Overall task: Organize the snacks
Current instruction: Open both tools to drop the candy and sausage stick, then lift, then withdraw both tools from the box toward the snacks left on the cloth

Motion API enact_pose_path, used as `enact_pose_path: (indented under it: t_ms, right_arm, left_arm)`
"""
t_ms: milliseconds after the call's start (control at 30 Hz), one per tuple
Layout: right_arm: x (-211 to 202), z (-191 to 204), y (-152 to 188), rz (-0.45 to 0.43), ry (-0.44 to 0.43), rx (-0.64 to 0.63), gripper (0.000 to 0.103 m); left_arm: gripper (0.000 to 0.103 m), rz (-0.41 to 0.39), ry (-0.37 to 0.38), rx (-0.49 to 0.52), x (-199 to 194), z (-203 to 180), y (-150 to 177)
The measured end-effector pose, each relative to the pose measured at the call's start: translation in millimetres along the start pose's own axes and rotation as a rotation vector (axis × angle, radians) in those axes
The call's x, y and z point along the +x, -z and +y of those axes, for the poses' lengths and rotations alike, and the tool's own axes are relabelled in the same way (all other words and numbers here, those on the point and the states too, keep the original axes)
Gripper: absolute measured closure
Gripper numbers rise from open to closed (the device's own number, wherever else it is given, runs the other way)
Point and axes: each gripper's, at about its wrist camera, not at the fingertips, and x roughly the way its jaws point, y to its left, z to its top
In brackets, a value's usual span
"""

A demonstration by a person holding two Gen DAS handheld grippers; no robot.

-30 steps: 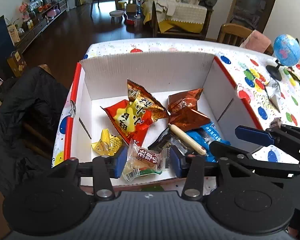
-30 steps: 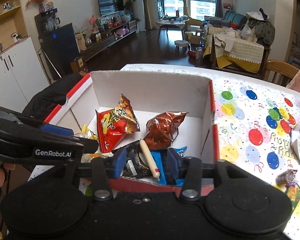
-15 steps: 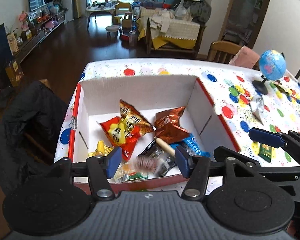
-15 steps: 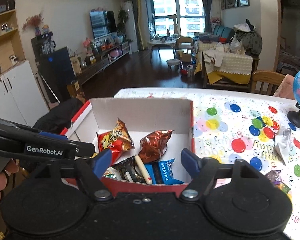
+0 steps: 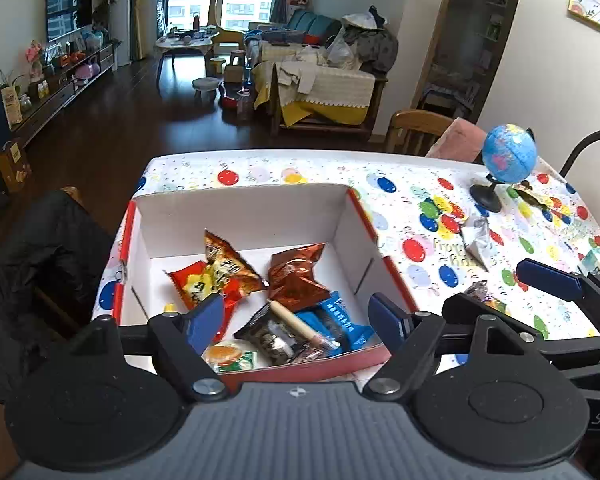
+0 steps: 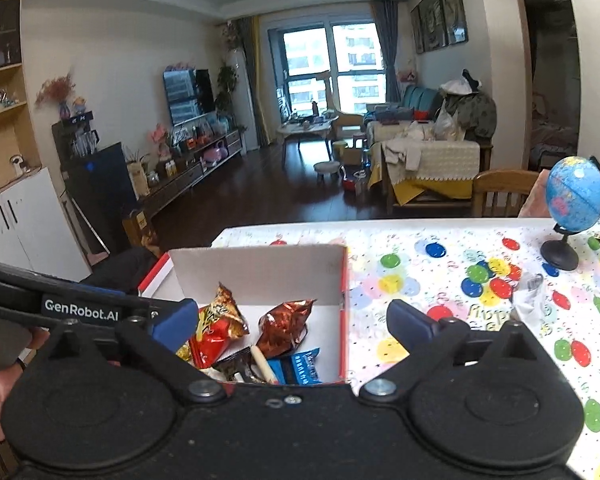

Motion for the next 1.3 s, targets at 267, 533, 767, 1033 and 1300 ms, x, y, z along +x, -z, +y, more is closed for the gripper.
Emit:
enact_pose_path:
  t_ms: [267, 533, 767, 1033, 1300]
  right_arm:
    - [-19.5, -20.8, 0.9, -0.038, 0.026, 0.041, 0.001]
    - [-35.5, -46.2, 10.8, -0.049, 0.058, 0.086, 0.001]
    - [-48.4, -77.2, 25.5, -0.025, 0.111, 0.098, 0.001]
    - [-54.5, -127.9, 43.1, 0.030, 0.184, 0.112, 0.001]
    - [-46.9, -176.3, 56.3, 0.086, 0.209, 0.088, 0.001]
  left_arm:
    - [0.017, -0.033, 0.048, -0.001, -6.6, -23.0, 0.4]
    - [0.006, -0.030, 0.102, 0.010, -0.3, -56.0, 4.5]
    - [0.003, -0.040, 0.110, 0.057, 14.6, -99.3, 11.9]
    - [0.003, 0.034, 0.122, 0.082, 50.8, -150.7, 14.2]
    - [0.003, 0.076, 0.106, 0.090, 87.6, -192.7, 19.2]
